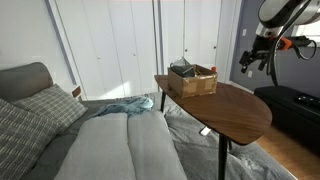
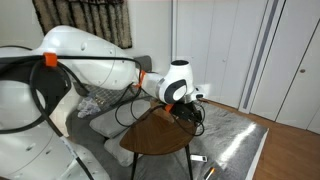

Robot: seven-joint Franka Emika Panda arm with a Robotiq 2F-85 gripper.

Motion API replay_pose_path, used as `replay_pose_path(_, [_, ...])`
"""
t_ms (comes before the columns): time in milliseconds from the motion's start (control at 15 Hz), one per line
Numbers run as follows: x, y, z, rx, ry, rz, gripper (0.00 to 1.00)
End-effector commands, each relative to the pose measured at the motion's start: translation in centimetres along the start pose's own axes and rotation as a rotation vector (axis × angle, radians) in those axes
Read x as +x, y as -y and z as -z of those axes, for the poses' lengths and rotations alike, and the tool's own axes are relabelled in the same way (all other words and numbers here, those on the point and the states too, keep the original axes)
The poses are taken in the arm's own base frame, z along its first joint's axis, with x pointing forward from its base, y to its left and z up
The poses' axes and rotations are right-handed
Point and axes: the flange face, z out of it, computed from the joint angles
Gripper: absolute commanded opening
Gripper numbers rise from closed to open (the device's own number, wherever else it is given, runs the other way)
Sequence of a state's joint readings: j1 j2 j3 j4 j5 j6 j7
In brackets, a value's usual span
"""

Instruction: Slide the cardboard box to the right, remove the desktop pen and pencil basket from the cardboard basket and place it on the table

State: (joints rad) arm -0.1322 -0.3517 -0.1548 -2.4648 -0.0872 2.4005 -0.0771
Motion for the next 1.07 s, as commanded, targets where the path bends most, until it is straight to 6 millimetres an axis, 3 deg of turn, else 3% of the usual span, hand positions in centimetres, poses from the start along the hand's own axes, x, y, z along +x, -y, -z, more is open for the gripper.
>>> replay_pose_path(0, [0.9,-0.3,1.5,0.028,-0.037,-0.051,1.0])
replay_pose_path(133, [2.4,0.4,3.2,0.064,-0.058,-0.086,1.0])
replay_pose_path(400, [4.0,5.2,5.6,0.149,-0.011,0.066,1.0])
replay_pose_path(600, [5.2,7.9,5.6,0.205,0.013,0.091,1.0])
replay_pose_path(733, [5.5,7.7,4.6,0.232,0.052,0.032,1.0])
replay_pose_path(800, [4.4,8.0,5.5,0.198,0.014,0.064,1.0])
replay_pose_path(1000, [5.0,7.7,4.2,0.207,0.039,0.044,1.0])
